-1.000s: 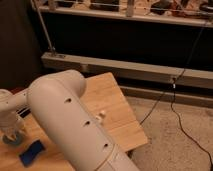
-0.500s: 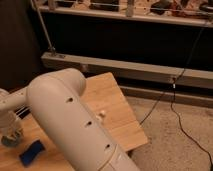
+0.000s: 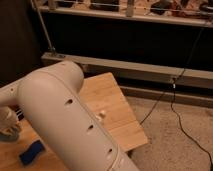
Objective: Pick up the ceramic cup
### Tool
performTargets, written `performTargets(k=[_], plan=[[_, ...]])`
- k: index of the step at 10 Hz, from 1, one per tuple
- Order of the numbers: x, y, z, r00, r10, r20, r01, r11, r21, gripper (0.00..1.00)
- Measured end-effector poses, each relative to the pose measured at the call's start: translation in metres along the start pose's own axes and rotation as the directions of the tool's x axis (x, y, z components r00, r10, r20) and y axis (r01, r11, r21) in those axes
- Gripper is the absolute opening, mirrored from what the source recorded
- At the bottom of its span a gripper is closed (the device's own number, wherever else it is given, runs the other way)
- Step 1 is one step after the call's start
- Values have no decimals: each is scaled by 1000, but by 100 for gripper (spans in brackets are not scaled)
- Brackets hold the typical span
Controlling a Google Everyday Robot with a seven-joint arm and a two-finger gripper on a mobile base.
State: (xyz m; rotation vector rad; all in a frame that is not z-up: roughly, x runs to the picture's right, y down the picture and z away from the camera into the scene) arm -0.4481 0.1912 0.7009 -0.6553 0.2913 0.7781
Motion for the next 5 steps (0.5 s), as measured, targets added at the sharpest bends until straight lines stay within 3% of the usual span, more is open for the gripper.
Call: performTargets(k=[5], plan=[[3,-4,-8,1000,18,2,-18,1000,5,0]])
